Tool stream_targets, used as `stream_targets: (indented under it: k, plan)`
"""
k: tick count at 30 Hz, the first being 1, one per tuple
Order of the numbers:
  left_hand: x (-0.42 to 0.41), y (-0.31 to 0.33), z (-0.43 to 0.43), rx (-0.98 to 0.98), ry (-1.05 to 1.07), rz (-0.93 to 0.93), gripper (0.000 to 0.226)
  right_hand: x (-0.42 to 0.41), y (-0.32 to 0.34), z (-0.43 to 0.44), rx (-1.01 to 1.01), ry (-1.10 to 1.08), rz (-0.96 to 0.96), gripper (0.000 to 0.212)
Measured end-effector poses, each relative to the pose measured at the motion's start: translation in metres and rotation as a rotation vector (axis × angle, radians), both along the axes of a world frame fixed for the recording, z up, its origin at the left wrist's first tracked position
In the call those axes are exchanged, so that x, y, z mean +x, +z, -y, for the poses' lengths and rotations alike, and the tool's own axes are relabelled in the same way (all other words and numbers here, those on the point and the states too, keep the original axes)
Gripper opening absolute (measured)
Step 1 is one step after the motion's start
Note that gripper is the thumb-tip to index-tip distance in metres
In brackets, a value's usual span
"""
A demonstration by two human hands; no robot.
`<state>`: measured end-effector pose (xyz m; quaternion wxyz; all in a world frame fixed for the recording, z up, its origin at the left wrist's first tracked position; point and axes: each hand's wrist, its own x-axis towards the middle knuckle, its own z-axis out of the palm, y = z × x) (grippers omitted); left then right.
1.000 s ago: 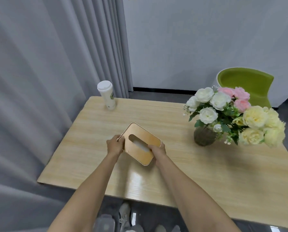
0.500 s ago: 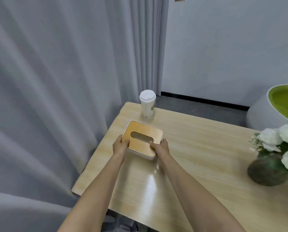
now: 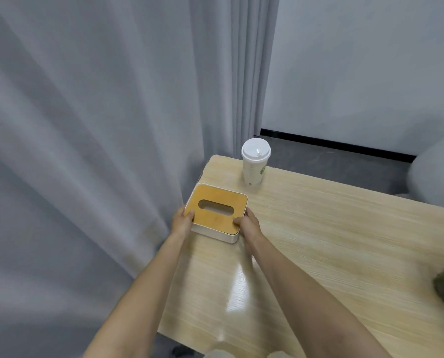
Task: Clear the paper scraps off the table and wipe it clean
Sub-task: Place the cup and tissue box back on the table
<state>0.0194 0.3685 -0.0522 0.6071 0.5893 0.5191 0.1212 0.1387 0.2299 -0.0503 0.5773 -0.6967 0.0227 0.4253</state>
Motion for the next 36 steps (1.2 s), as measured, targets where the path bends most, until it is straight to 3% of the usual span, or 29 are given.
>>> stream_targets:
  k: [14,18,21,25,28,31,36]
  plan:
    - [-0.022,-0.007,-0.006,-0.071,0.176,-0.026,0.036,-0.02,0.016,0.006,-0.013,0.016,-0.05,0.029]
    - [-0.022,-0.003,0.0,-0.103,0.188,0.017,0.031,-0.026,0.013,0.004,0.046,-0.017,-0.092,0.027]
    - [-0.022,-0.002,0.003,-0.073,0.192,0.001,0.037,-0.031,0.017,0.005,0.049,-0.032,-0.087,0.033]
    - [-0.019,0.003,0.012,0.073,0.183,-0.21,0.035,-0.033,0.02,0.01,-0.01,0.01,-0.058,0.049]
    - [-0.014,0.019,0.032,0.372,0.11,-0.393,0.032,-0.03,0.017,0.018,-0.019,0.007,-0.071,0.066]
    - [0.002,0.034,0.061,0.63,-0.017,-0.35,0.032,-0.026,0.023,0.035,-0.002,-0.028,-0.091,0.067]
    - [0.055,0.04,0.112,0.726,-0.289,-0.252,0.033,-0.005,0.04,0.084,0.017,-0.069,-0.017,0.064]
